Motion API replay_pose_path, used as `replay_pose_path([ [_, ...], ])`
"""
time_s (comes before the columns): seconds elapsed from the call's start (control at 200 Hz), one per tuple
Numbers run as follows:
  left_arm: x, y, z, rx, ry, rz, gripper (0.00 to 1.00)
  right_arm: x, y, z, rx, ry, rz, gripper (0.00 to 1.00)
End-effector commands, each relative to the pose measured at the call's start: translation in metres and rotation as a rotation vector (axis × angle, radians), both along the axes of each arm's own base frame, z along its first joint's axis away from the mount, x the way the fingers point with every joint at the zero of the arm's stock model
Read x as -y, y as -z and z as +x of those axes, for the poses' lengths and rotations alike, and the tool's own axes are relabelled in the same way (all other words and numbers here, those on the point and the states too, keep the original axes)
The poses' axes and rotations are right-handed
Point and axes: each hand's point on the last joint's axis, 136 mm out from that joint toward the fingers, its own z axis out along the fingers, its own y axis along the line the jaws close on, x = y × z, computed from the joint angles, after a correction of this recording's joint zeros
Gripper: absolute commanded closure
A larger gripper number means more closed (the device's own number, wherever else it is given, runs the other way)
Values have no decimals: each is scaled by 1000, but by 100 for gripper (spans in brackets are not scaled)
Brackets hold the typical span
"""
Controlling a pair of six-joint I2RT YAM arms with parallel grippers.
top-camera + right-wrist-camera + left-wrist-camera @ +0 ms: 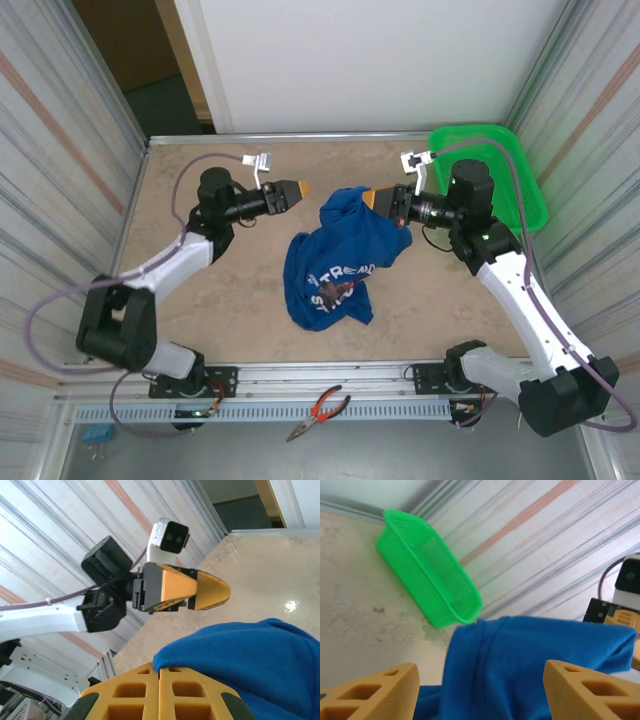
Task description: Fold the inside-out t-shirt
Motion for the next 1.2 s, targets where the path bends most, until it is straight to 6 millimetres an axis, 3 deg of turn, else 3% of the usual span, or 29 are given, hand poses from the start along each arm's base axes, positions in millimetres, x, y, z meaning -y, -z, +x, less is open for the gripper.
replay_pose_path([
  [0.0,-6,-21,-22,169,-167,119,30,-1,-7,2,8,-3,20,100],
  [0.09,-1,-20,-41,226,-227,191,30,-2,-5,4,2,-1,22,100],
  [0.215,10,-16,-50,278,-242,261,29,-3,-2,6,-7,0,19,100],
  [0.501,48,-20,-56,372,-172,352,32,-4,1,8,-17,16,15,100],
  [0.706,59,-16,-51,375,-154,363,35,-5,2,7,-19,13,14,100],
  [0.797,66,-14,-49,372,-136,362,51,-5,2,7,-18,13,14,100],
  [0.867,71,-14,-48,374,-124,363,83,-5,2,7,-18,16,13,100],
  [0.917,73,-17,-48,381,-119,361,100,-4,3,9,-20,24,8,100],
  [1.042,72,-42,-53,417,-102,330,100,2,18,21,-49,80,-22,100],
  [1.197,68,-91,-67,438,-11,196,100,19,66,56,-169,215,-73,100],
])
